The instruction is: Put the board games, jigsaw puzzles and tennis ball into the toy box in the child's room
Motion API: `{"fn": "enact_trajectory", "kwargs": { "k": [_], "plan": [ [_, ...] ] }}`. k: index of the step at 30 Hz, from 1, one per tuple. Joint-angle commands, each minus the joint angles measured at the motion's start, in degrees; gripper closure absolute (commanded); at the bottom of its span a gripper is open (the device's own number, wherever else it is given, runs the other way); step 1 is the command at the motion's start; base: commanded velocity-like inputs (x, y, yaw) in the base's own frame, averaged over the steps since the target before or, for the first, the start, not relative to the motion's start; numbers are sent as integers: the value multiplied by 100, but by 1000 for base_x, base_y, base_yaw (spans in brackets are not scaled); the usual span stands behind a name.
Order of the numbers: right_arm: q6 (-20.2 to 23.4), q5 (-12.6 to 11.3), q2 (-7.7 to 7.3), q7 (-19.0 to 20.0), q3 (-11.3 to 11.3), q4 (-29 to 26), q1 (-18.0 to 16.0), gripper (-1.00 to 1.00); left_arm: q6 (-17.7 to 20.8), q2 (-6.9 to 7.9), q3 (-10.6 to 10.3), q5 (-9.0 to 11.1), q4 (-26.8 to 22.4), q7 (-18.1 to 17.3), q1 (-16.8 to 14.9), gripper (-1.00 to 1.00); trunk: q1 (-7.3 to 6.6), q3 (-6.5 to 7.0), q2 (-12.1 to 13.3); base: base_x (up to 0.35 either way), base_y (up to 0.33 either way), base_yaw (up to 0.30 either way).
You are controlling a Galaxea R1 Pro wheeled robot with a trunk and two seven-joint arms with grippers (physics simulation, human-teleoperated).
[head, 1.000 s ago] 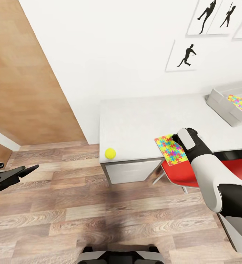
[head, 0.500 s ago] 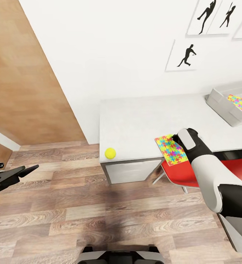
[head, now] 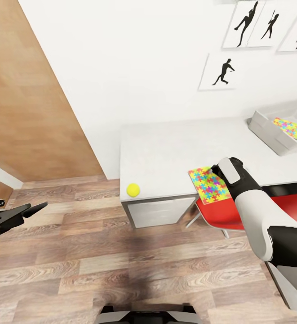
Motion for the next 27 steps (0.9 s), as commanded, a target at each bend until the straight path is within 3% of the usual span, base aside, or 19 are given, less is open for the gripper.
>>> {"fn": "enact_trajectory", "kwargs": {
  "k": [1, 12, 27],
  "plan": [
    [29, -29, 0, -31, -4, -9, -3, -100, 61, 2, 0, -5, -1, -22, -2, -100, 3, 1, -9, 0, 0, -77],
    [59, -27, 42, -38, 23, -440, 6, -100, 61, -4, 0, -6, -1, -22, -2, -100, 3, 99, -9, 0, 0, -90],
    [76, -27, 58, -48, 25, -512, 6, -100, 61, -5, 0, -6, -1, -22, -2, -100, 3, 233, -9, 0, 0, -96]
  ]
}}
